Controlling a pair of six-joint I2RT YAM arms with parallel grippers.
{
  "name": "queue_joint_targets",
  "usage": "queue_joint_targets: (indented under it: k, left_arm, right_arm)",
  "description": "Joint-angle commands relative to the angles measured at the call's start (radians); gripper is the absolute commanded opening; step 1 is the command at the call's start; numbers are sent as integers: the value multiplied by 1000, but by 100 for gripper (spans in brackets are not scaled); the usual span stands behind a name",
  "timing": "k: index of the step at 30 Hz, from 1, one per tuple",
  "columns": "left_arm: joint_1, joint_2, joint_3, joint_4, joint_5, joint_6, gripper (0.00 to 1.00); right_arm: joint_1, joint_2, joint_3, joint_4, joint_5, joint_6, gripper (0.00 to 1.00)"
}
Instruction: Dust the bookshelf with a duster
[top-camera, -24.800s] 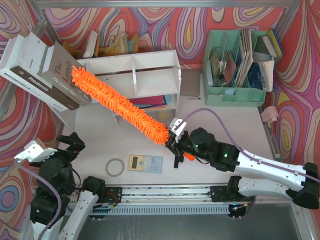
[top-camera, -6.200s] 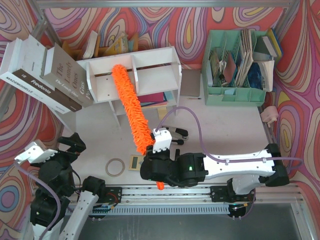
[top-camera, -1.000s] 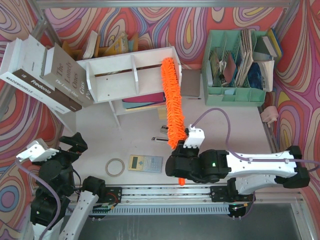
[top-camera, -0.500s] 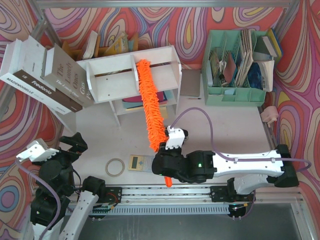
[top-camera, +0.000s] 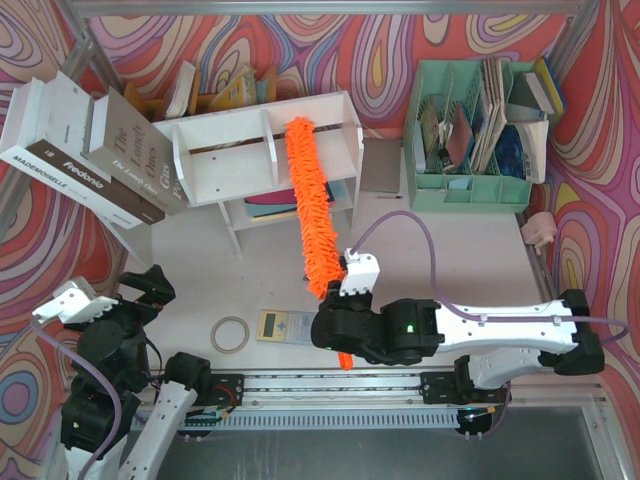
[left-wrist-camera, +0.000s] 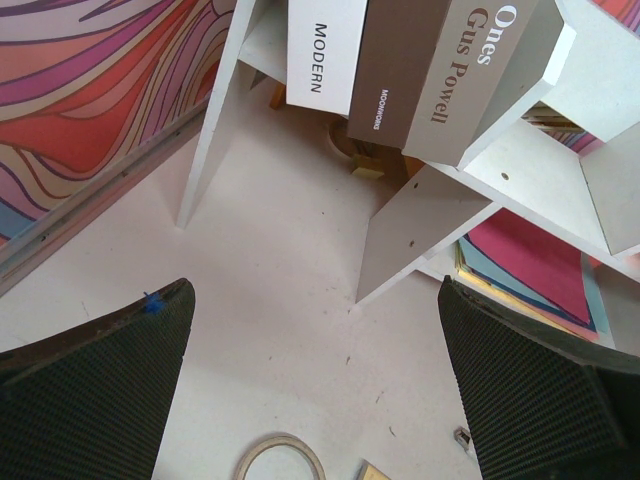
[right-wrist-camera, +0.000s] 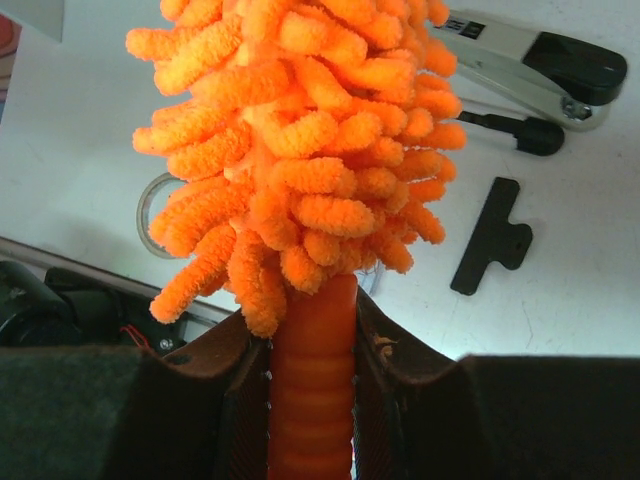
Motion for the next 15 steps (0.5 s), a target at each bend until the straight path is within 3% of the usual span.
queue_joint_targets:
  k: [1,10,15]
  left_arm:
    - [4,4,-3,-3,4,1,99]
    - [3,-2,-2,-3,4,0,99]
    - [3,8,-2,-2,8,1,99]
  right_arm:
    - [0,38,68,171,9,-164,0]
    - [2,0,105,158,64,-195,0]
    - [2,-33,110,-41,149,-9,0]
